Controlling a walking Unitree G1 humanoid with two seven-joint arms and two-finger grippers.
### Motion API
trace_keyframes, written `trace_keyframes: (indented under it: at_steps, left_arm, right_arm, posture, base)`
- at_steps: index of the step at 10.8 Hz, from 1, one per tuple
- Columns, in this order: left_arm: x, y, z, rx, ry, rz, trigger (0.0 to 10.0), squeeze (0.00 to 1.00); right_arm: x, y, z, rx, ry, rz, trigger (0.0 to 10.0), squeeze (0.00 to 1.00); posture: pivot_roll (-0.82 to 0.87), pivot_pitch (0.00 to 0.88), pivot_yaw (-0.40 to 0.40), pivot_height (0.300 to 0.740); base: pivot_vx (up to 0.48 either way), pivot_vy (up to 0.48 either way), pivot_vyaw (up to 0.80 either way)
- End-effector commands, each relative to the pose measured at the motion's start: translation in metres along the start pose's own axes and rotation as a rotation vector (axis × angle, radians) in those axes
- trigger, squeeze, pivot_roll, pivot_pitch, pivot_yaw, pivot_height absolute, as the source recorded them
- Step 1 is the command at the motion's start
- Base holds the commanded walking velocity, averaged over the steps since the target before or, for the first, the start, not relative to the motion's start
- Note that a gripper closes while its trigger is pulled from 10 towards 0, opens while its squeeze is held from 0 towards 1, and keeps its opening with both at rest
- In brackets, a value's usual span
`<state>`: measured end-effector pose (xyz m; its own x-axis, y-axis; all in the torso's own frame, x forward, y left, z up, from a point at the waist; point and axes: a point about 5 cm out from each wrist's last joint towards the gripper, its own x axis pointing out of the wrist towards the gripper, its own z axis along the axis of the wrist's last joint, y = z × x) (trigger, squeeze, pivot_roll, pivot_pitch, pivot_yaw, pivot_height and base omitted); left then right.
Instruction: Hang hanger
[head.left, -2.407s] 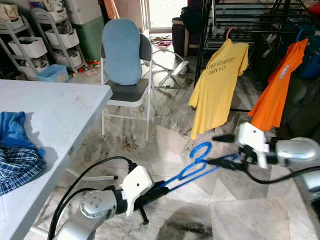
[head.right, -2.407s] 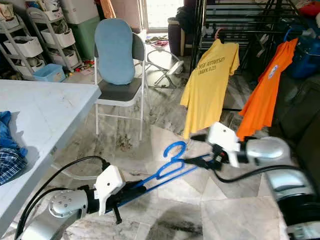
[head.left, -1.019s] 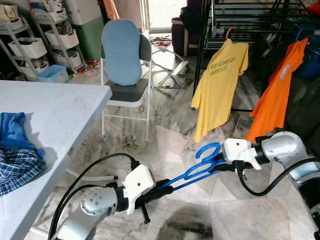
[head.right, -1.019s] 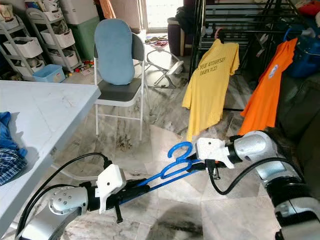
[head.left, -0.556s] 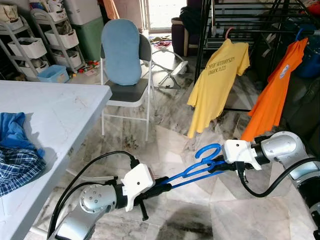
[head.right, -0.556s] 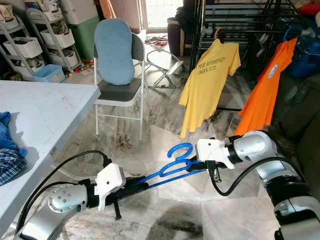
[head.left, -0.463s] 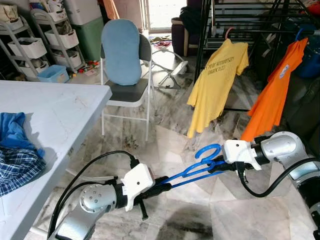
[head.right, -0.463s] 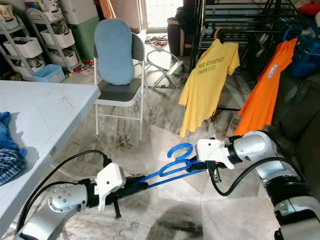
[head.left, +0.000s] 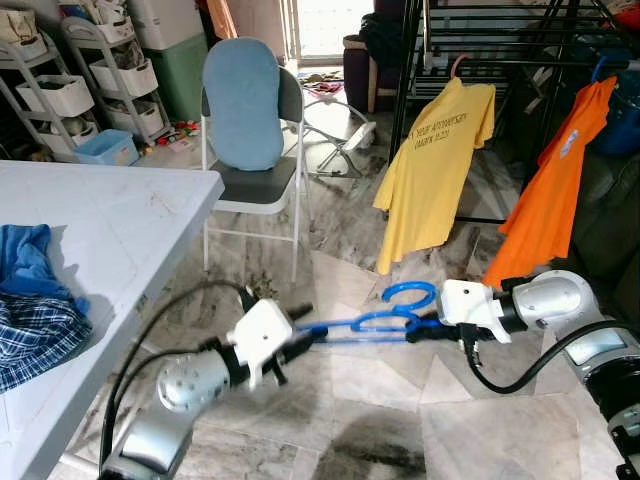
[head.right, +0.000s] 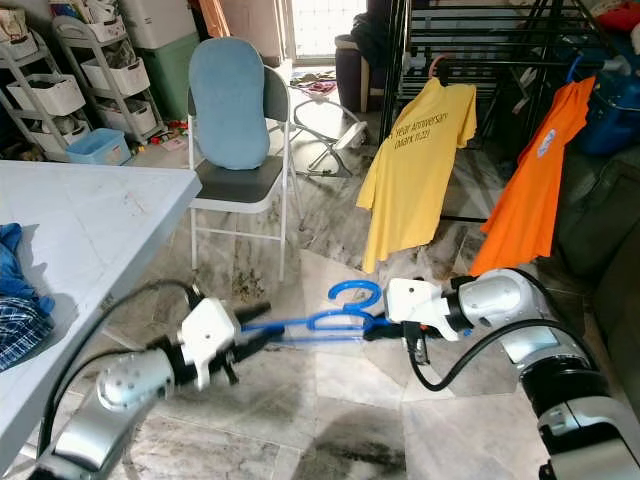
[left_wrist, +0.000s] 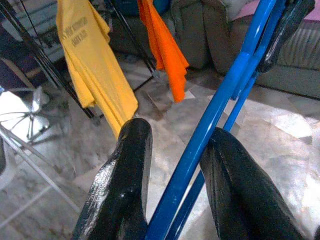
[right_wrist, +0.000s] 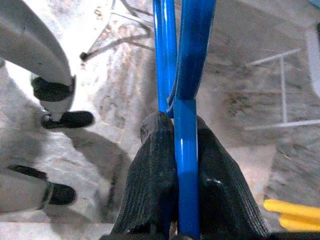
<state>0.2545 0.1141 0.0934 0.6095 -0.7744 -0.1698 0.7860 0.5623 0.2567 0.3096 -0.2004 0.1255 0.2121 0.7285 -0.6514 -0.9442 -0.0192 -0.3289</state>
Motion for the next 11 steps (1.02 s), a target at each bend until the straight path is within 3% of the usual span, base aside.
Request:
trace_keyframes:
  at_steps: [1,2,3,5,6,8,10,11]
  left_arm:
    - [-0.008,0.011,-0.004,0.001,0.015,0.035,10.0,1.00]
    - [-0.009,0.003,-0.008,0.020,0.037,-0.033,10.0,1.00]
    - [-0.009,0.004,-0.011,0.090,0.048,0.001,10.0,1.00]
    - [-0.010,0.025,-0.002,0.122,-0.033,0.248,10.0,1.00]
    - [-0.014,0.035,0.002,0.135,-0.061,0.356,10.0,1.00]
    - [-0.020,0.043,-0.004,0.013,-0.068,0.547,10.0,1.00]
    - [-0.031,0.037,-0.021,-0.174,-0.031,0.777,10.0,1.00]
    - [-0.034,0.033,-0.027,-0.250,-0.016,0.829,10.0,1.00]
  right_arm:
    - [-0.005,-0.003,-0.005,-0.004,0.047,-0.026,0.0,0.00]
    - [-0.003,-0.005,-0.008,0.010,0.075,-0.079,0.0,0.00]
    - [0.000,-0.006,-0.012,0.026,0.098,-0.120,0.0,0.00]
    - [0.007,-0.006,-0.017,0.075,0.104,-0.219,0.0,0.00]
    - [0.015,-0.007,-0.022,0.136,0.104,-0.333,0.0,0.00]
    - [0.023,-0.007,-0.030,0.312,0.085,-0.508,0.0,0.00]
    - [0.030,-0.002,-0.041,0.560,0.061,-0.764,0.0,0.00]
    - [0.032,-0.002,-0.041,0.678,0.012,-0.870,0.0,0.00]
  posture:
    - [-0.06,0.000,0.079,0.740]
    - [-0.06,0.000,0.073,0.740]
    - [-0.06,0.000,0.073,0.740]
    - [-0.06,0.000,0.072,0.740]
    - [-0.06,0.000,0.073,0.740]
    - [-0.06,0.000,0.073,0.740]
    - [-0.07,0.000,0.067,0.740]
    - [-0.07,0.000,0.067,0.740]
  base:
    - [0.000,0.000,0.00]
    - [0.000,0.000,0.00]
    - [0.000,0.000,0.00]
    - [0.000,0.000,0.00]
    - [0.000,0.000,0.00]
    - [0.000,0.000,0.00]
    - [0.000,0.000,0.00]
    - [0.000,0.000,0.00]
